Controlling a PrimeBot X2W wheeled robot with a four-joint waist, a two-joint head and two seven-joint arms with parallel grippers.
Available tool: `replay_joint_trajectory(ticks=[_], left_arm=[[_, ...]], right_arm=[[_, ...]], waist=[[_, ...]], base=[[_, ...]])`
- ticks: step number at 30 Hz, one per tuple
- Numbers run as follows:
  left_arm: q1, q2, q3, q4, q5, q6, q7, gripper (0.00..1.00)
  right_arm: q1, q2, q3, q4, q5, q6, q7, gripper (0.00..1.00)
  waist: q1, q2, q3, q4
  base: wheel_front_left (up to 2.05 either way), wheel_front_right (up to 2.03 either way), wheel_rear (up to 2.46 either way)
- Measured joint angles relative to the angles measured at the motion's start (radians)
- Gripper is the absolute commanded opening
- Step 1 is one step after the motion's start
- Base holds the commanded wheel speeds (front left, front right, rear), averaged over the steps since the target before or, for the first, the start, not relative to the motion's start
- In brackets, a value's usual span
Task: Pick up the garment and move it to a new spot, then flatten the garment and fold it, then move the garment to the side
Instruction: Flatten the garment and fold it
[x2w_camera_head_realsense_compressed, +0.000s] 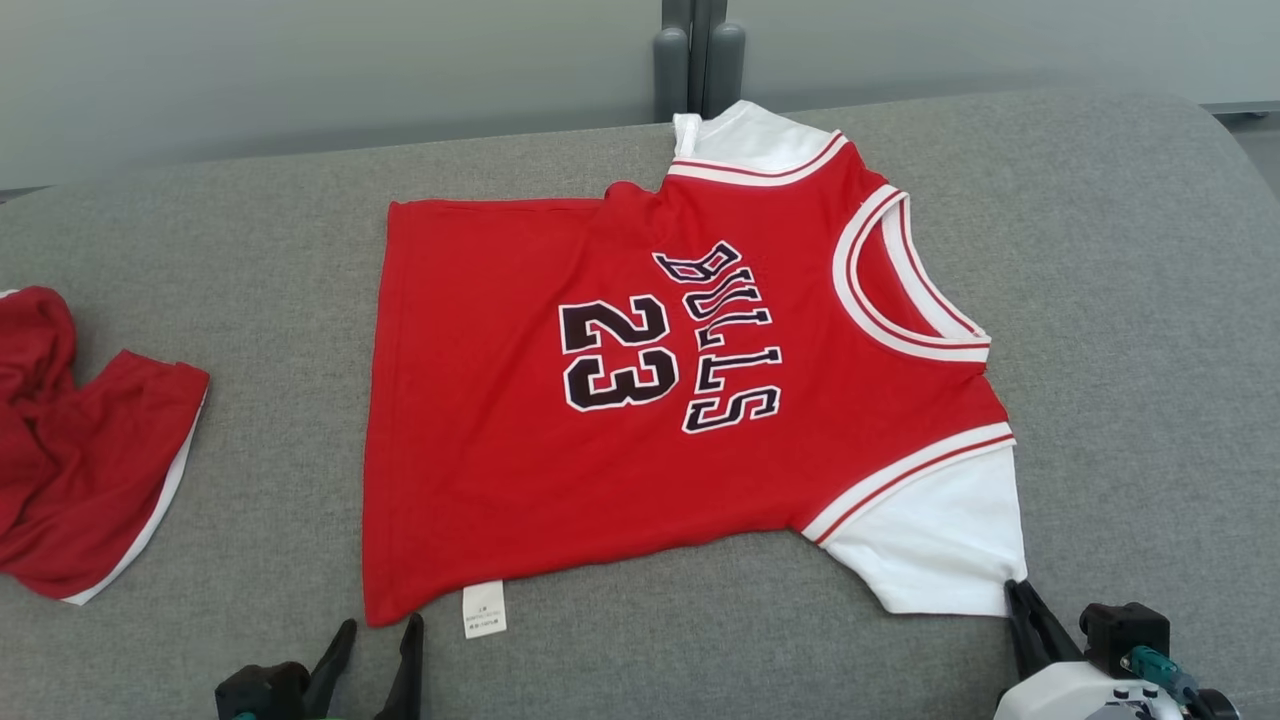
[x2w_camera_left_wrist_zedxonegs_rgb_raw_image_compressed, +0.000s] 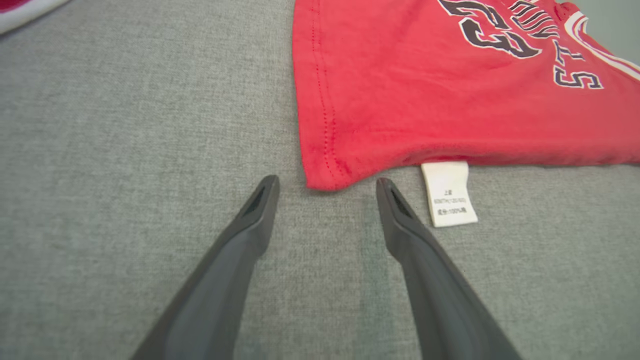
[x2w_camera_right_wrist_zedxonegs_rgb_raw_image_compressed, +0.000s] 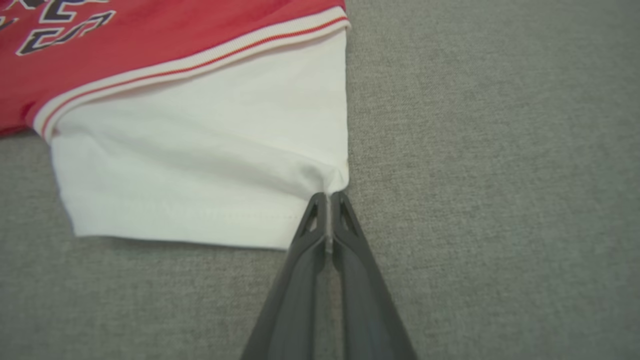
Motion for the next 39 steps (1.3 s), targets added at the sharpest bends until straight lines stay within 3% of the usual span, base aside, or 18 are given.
replay_joint_trajectory(ticks=[8, 12, 16, 18, 19, 21, 22, 29, 35, 39], left_arm=[[-0.025, 0.000, 0.002, 0.044, -0.062, 0.000, 0.000, 1.00], [-0.046, 0.000, -0.003, 0.062, -0.142, 0.000, 0.000, 1.00], [-0.056, 0.000, -0.016, 0.079, -0.164, 0.000, 0.000, 0.53], [-0.061, 0.001, -0.025, 0.090, -0.168, 0.000, -0.001, 0.49], [-0.064, 0.001, -0.027, 0.095, -0.172, 0.000, -0.001, 0.42], [-0.066, 0.002, -0.040, 0.101, -0.174, 0.000, 0.000, 0.20], [-0.066, 0.002, -0.048, 0.102, -0.178, 0.000, 0.000, 0.02], [-0.073, 0.002, -0.102, 0.109, -0.228, 0.000, 0.001, 0.00], [-0.093, 0.002, -0.103, 0.064, -0.290, 0.000, 0.009, 0.00], [-0.120, 0.009, -0.094, -0.014, -0.355, 0.000, 0.009, 0.00]], right_arm=[[-0.004, 0.003, -0.009, 0.000, 0.000, 0.009, 0.000, 0.00], [-0.007, 0.002, -0.019, 0.002, 0.000, 0.017, 0.000, 0.00], [-0.009, -0.001, -0.026, 0.005, -0.002, 0.018, 0.000, 0.00], [-0.009, 0.000, -0.027, 0.006, -0.002, 0.018, 0.000, 0.00], [-0.010, 0.000, -0.027, 0.008, -0.002, 0.018, 0.000, 0.00], [-0.012, 0.000, -0.029, 0.010, -0.002, 0.019, 0.000, 0.00], [-0.012, 0.000, -0.030, 0.010, -0.002, 0.019, 0.000, 0.00], [-0.012, 0.000, -0.042, -0.002, -0.003, 0.033, 0.000, 0.00], [-0.061, 0.023, -0.121, -0.130, 0.156, 0.103, 0.000, 0.00], [-0.096, 0.025, -0.142, -0.195, 0.214, 0.126, 0.000, 0.00]], waist=[[0.0000, 0.0000, 0.002, -0.005], [0.0000, 0.0000, 0.002, -0.009], [0.0000, 0.0000, 0.000, -0.013], [0.0000, 0.0000, -0.001, -0.015], [0.0000, 0.0000, -0.002, -0.016], [0.0000, 0.0000, -0.004, -0.019], [0.0000, 0.0000, -0.005, -0.020], [0.0000, 0.0000, -0.008, -0.026], [0.0000, 0.0000, 0.001, -0.026], [0.0000, 0.0000, 0.009, -0.031]], base=[[0.00, 0.00, 0.00], [0.00, 0.00, 0.00], [0.00, 0.00, 0.00], [0.00, 0.00, 0.00], [0.00, 0.00, 0.00], [0.00, 0.00, 0.00], [0.00, 0.00, 0.00], [0.00, 0.00, 0.00], [0.00, 0.00, 0.00], [0.00, 0.00, 0.00]])
